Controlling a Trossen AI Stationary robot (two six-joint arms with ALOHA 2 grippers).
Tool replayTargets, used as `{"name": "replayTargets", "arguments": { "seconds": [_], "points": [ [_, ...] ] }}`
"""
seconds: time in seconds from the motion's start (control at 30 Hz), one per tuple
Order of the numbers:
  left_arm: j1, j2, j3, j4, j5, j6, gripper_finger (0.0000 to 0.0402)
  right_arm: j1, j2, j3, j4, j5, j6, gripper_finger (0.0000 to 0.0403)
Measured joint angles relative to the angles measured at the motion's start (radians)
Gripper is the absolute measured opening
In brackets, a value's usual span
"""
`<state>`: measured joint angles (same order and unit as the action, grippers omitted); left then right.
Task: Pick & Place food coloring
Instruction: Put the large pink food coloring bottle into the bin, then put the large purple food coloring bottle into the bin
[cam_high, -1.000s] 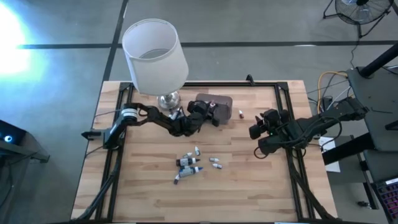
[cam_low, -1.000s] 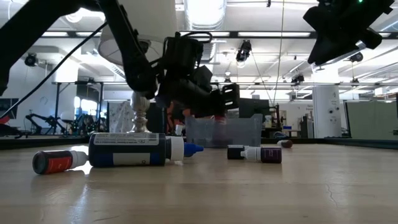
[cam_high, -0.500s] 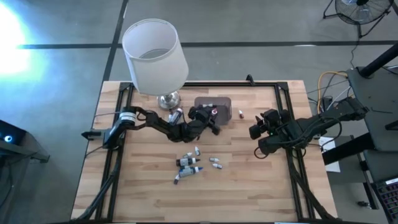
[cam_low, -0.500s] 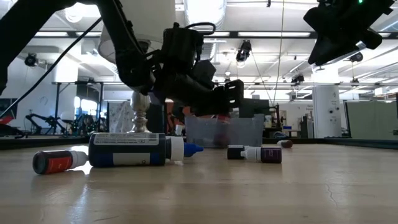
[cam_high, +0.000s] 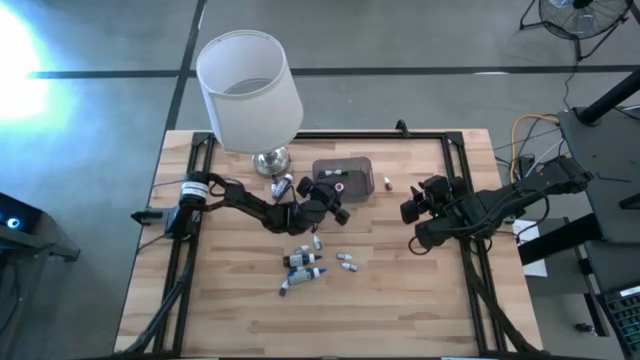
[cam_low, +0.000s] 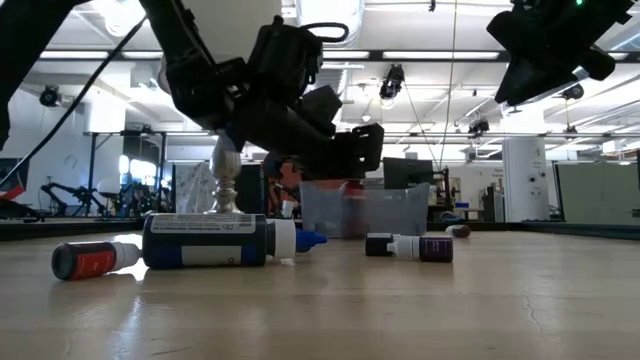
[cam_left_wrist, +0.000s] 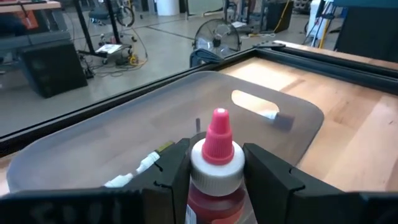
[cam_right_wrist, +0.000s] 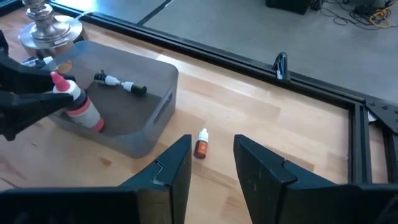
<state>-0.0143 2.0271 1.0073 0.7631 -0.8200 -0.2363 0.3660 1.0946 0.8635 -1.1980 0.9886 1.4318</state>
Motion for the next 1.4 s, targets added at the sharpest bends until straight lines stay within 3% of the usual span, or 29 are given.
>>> {"name": "replayTargets", "arguments": {
  "seconds": [0.4,0.67,0.93,1.07,1.17,1.3,1.4],
  "points": [
    [0.0,-0.066,0.001,-0.089,-0.002,0.066,0.012,0.0,0.0,0.0,0.0,-0.039,0.012,0.0114],
    [0.013,-0.07,0.002,-0.206,0.032,-0.058,0.016,0.0,0.001,0.0,-0.001,-0.04,0.015,0.0114],
    [0.008,-0.087,0.002,-0.223,0.012,-0.042,0.0163,0.0,0.001,0.0,-0.001,-0.044,0.016,0.0114],
    [0.006,-0.136,0.002,-0.257,-0.057,0.025,0.0163,0.0,0.001,0.0,-0.001,-0.044,0.016,0.0114],
    [-0.007,-0.206,0.002,-0.381,-0.07,0.047,0.0163,0.0,0.001,0.0,-0.001,-0.045,0.018,0.0114],
    [-0.037,-0.347,0.002,-0.622,-0.061,-0.063,0.0163,0.0,0.001,-0.001,-0.002,-0.045,0.02,0.0114],
    [-0.064,-0.47,0.004,-0.931,0.015,-0.184,0.0163,0.0,0.001,-0.001,-0.002,-0.045,0.014,0.0114]
  ]
}}
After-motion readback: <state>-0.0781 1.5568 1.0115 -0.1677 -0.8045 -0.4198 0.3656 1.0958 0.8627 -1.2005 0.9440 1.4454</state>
